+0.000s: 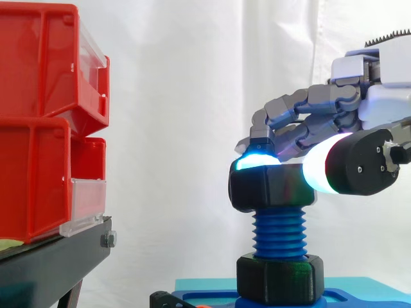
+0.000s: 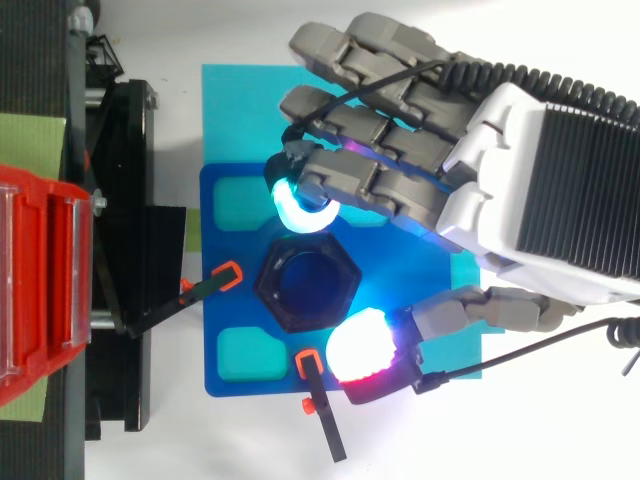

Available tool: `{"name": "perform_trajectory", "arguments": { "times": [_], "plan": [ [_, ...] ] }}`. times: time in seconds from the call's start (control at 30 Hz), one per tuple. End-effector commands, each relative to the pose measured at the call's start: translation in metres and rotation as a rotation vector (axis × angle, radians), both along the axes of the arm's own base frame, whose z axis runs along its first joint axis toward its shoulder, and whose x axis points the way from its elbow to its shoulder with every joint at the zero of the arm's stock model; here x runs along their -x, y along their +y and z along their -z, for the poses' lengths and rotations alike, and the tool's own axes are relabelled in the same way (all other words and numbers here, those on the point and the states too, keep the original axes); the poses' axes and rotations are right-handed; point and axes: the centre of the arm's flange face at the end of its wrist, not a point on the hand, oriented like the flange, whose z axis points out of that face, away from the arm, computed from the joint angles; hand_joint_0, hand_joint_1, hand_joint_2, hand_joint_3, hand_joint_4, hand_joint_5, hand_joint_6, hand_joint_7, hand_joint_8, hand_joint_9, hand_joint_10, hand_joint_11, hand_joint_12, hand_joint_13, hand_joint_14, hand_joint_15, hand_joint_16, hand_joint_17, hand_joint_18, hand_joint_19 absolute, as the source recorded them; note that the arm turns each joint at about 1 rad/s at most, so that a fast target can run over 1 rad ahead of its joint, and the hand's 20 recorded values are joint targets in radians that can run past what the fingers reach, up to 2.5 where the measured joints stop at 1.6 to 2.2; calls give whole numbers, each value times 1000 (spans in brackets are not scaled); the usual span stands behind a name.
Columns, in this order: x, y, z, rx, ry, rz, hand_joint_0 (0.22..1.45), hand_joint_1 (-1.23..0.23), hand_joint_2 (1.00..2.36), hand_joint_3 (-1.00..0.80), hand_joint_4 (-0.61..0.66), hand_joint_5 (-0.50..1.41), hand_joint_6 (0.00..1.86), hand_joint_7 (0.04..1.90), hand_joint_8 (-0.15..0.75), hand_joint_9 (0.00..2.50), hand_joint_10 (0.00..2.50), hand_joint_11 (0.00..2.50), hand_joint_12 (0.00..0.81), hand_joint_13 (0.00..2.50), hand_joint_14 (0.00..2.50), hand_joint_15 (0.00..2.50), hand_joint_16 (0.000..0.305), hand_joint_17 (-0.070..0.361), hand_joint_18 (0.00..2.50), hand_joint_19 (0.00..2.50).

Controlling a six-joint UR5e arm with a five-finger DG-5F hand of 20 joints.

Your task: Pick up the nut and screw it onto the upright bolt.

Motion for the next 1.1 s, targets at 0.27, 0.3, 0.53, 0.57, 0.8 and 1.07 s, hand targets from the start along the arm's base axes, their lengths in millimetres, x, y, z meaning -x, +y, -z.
{"name": "perform_trajectory", "arguments": {
  "times": [0.27,0.3,0.53,0.57,0.8,1.07],
  "plan": [
    [1,0,1,0,7,-2,536,-617,1000,-500,345,-167,502,1197,313,390,0,0,370,356,0,0,43,97,189,0],
    [1,0,1,0,8,-2,536,-616,1000,-500,344,-167,502,1197,312,392,0,0,369,356,0,0,43,97,189,0],
    [0,0,2,-11,6,-16,537,-616,1000,-500,337,-167,502,1201,314,393,0,0,369,357,0,0,43,97,194,0],
    [0,2,2,-15,5,-21,537,-617,1000,-500,336,-167,502,1202,313,394,0,0,369,357,0,0,43,97,195,0],
    [0,4,1,-16,4,-41,536,-616,1000,-500,336,-167,502,1202,313,393,0,0,370,360,0,0,43,96,199,0],
    [1,-1,2,-36,16,-45,536,-618,1000,-500,337,-168,502,1200,313,395,0,0,369,363,0,0,43,96,201,0]
  ]
}}
